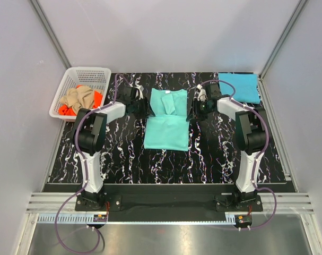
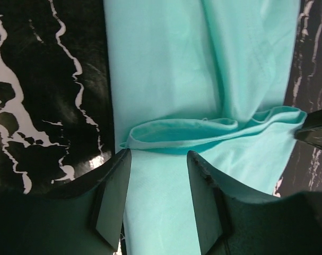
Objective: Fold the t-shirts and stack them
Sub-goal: Fold the tshirt
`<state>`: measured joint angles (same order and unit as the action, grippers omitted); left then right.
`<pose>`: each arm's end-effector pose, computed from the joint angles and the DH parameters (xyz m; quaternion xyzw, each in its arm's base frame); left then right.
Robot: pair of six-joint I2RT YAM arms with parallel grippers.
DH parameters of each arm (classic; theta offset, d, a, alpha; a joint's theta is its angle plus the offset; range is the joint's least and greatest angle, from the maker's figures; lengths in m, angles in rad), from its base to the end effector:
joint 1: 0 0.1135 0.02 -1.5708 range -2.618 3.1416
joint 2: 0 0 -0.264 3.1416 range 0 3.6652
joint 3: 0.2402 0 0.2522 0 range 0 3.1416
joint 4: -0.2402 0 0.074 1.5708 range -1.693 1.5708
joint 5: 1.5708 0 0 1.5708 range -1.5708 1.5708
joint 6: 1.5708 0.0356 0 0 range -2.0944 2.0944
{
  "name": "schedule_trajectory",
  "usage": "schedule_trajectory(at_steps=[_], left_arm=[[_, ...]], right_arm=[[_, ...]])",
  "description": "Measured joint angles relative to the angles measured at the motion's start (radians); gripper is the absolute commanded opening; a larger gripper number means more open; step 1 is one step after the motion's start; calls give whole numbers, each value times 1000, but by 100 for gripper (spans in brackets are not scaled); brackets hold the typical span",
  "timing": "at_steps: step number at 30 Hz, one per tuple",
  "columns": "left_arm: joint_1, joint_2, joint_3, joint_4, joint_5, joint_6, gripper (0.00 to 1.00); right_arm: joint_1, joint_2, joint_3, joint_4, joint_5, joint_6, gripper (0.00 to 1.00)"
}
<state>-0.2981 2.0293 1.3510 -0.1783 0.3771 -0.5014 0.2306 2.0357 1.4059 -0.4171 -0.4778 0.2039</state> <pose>0.4123 -0.1404 0.1623 -0.0282 0.9222 -0.2954 0.2479 0.4095 0.1130 0.1622 -0.0738 0.9376 0.2774 0.1964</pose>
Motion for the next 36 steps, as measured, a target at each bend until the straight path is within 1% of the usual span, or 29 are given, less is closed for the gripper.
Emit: schedule_trajectory(at_steps=[1,2,7,8,10,11,14,16,17,18,21,22,27,28,29,30,31,33,36], left_arm=[[1,7,1,-2,-3,0,52],[2,16,3,-6,-8,0,52],[6,37,24,-11,-23,2,52],[6,37,24,-12,-26,2,53],[6,41,24,-11,-28,3,54],[6,41,26,-12,-28,3,54],[6,42,31,-16,-33,4,55],[6,43,36,-21,-39,4,55],[6,44,42,-29,-44,4,55],[6,46,50,-38,-50,4,56],[6,47,59,-59,-71,4,62],[7,47,61,-63,-76,3,62],[7,4,64,-134,-116,11,63],[7,-13,64,-156,-129,13,63],[7,-34,64,-180,-142,14,63],[7,-55,61,-197,-151,14,63],[7,-84,50,-210,-159,12,63],[7,-168,-19,-201,-174,6,63],[7,-307,-184,-185,-169,-8,63]], right_arm=[[-5,0,0,14,-21,-1,33],[-10,0,-2,31,-40,-2,32],[-28,9,-7,89,-109,-6,28],[-31,14,-7,96,-119,-6,20],[-38,24,-9,113,-138,-7,13],[-42,29,-11,119,-146,-7,7],[-54,45,-13,143,-180,-3,3],[-61,57,-13,159,-203,0,3],[-64,65,-13,168,-214,2,4],[-68,74,-13,174,-225,4,13],[-75,99,-12,177,-231,17,28],[-77,103,-12,177,-231,21,37],[-81,95,-12,154,-206,47,49],[-81,84,-12,137,-187,56,55],[-82,69,-14,114,-168,68,57],[-82,48,-18,89,-153,78,61],[-82,21,-25,67,-142,90,64],[-82,-52,-66,46,-134,114,65],[-82,-182,-178,37,-132,150,66]])
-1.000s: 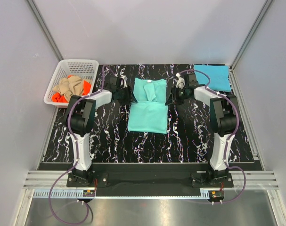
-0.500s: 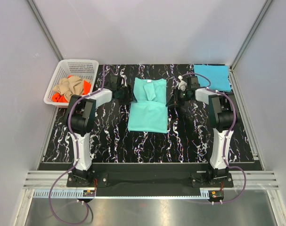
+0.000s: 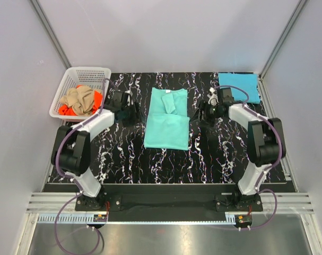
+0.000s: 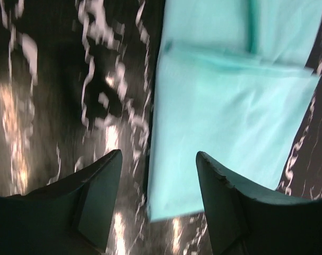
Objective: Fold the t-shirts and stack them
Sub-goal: Fold the tshirt
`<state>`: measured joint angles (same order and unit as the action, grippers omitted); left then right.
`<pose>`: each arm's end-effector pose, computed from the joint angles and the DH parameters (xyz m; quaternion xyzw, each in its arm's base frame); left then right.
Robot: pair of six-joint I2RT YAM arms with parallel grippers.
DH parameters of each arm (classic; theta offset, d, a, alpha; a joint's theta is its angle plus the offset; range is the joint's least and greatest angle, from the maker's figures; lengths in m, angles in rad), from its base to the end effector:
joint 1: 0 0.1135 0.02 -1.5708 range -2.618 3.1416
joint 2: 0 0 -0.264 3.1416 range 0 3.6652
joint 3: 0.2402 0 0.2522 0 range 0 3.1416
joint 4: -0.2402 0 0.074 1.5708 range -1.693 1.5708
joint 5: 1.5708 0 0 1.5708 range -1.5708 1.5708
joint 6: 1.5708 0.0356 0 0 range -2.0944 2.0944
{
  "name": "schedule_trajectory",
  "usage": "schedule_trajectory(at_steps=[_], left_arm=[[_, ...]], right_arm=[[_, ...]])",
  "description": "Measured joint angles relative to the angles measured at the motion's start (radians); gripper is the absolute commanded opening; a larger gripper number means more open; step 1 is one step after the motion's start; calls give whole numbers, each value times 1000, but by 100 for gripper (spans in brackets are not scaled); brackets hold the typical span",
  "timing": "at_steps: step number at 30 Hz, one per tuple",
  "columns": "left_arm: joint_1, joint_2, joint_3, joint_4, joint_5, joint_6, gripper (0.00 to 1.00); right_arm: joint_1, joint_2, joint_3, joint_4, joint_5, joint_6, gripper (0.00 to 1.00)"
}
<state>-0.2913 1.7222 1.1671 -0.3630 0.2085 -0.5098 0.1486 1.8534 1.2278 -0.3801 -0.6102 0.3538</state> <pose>0.3482 -0.1121 0.2099 -0.0695 0.9401 -0.2151 0.2552 0.3753 0.0768 0.1851 0.0105 0.9198 0.3455 0.1859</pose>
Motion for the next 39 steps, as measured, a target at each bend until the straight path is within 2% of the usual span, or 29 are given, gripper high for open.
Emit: schedule_trajectory(at_steps=[3,7,14,22,29,36,39], left_arm=[[-1,-68,-137,13,23,-21,63],[-6,-71,-260,47,63,-55,63],[-15,-96,-343,171,124,-100,61],[-48,-103,-371,222,119,-110,58],[-93,-113,-378,220,68,-113,51],[-118,-135,-393,212,5,-116,53],[-122,-148,-405,210,0,-117,53]], right_arm=[[5,-113,-133,-10,1,47,66],[43,-161,-254,-4,31,116,66],[141,-163,-378,69,71,225,64],[183,-151,-389,161,84,274,56],[190,-146,-398,174,116,284,39],[192,-139,-398,179,120,293,38],[192,-139,-404,192,114,303,42]])
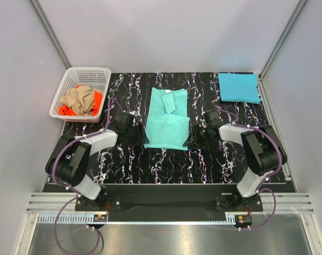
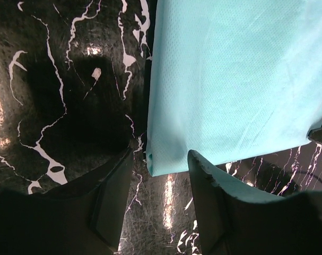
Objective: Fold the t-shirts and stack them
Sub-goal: Fold the tshirt
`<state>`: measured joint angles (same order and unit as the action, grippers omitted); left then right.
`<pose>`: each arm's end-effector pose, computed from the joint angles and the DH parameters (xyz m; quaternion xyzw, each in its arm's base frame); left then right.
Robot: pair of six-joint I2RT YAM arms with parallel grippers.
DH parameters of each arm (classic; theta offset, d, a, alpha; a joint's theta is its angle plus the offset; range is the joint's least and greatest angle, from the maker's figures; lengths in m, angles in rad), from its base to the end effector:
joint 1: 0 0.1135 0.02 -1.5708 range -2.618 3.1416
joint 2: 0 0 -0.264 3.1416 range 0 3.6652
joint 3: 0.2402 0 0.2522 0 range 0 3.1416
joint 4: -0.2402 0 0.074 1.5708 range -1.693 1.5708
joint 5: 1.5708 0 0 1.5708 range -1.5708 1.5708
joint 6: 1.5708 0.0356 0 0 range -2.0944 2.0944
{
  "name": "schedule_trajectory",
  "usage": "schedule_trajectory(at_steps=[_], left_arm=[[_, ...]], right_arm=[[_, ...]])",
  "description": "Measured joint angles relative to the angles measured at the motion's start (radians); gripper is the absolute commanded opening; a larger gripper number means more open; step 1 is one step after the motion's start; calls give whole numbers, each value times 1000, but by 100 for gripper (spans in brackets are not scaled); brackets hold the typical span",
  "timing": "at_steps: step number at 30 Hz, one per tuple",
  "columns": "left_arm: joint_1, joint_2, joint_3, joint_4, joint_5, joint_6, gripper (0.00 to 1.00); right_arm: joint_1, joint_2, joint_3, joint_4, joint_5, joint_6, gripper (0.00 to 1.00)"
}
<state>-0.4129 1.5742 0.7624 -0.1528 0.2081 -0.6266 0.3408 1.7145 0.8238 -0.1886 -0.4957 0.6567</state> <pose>0.2673 -0.1251 0.1516 -0.0704 0.9471 -0.2335 0.2084 0.2848 0.1190 0.1292 0.0890 0.9380 0.3218 0.0933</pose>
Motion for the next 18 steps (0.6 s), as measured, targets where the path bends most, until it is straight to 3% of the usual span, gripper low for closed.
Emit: schedule_trajectory(at_steps=[6,10,13,14,16,17,18], left_arm=[[0,-18,-31,29,4,-9,48],[0,-25,-47,43,6,-17,41],[0,-25,-55,47,13,-24,29],[0,-25,-59,47,21,-24,19],[-1,-25,-66,49,28,-27,7],[-1,-24,-74,50,35,-34,0],[-1,-25,-78,55,45,-37,0]], right_arm=[[11,-6,-11,24,0,11,43],[12,-12,-21,33,7,15,36],[13,-12,-28,35,13,18,27],[13,-12,-31,35,14,18,15],[14,-12,-37,34,25,20,3],[14,-13,-42,34,25,19,0],[15,-16,-47,35,26,20,0]])
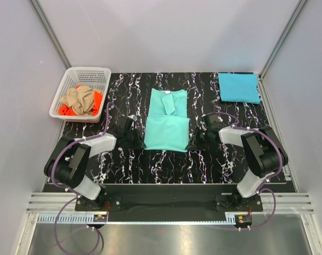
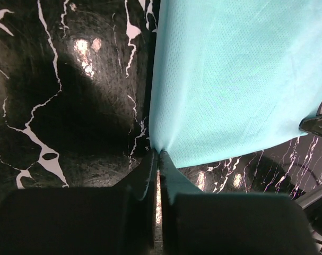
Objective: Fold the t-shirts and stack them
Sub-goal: Fold the tshirt
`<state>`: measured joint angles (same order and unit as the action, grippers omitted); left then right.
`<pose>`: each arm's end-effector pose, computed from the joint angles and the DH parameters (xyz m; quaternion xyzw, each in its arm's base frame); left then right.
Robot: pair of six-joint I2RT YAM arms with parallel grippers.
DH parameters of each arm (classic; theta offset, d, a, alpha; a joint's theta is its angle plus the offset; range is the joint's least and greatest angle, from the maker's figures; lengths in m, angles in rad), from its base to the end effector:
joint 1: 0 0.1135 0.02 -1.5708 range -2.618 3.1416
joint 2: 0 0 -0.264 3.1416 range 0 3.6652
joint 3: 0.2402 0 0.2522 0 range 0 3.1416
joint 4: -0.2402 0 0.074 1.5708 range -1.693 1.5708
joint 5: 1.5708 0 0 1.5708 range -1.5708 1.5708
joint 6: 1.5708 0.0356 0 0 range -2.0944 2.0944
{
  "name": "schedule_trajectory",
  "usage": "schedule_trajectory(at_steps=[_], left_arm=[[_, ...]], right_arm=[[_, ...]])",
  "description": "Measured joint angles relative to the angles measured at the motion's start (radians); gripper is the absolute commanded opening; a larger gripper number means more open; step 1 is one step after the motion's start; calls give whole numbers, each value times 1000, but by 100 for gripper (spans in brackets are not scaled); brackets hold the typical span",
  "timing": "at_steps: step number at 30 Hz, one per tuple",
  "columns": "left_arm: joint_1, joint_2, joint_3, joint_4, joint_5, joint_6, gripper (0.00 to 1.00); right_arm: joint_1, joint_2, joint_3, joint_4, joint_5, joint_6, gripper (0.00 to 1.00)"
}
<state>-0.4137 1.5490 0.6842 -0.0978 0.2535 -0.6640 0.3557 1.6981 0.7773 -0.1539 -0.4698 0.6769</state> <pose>0.2535 -0.1211 0.1409 -0.0806 0.9438 -0.2559 0.1930 0.2755 0.1195 0.1237 0.0944 0.9398 0.3141 0.0963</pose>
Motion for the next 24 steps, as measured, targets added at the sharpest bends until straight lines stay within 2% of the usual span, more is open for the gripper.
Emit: schedule_trajectory(at_steps=[12,14,20,24], left_arm=[[-52,-83,-67,-24,34,-50,0],[-57,-88,-70,-37,33,-51,12],[-59,-101,-82,-45,28,-54,33],[-63,-139,-91,-73,11,-45,39]], right_arm=[[33,-104,-54,-61,68,-2,0],[41,-117,-62,-68,79,-2,10],[45,-147,-95,-65,84,10,39],[46,-166,-108,-53,82,14,42]])
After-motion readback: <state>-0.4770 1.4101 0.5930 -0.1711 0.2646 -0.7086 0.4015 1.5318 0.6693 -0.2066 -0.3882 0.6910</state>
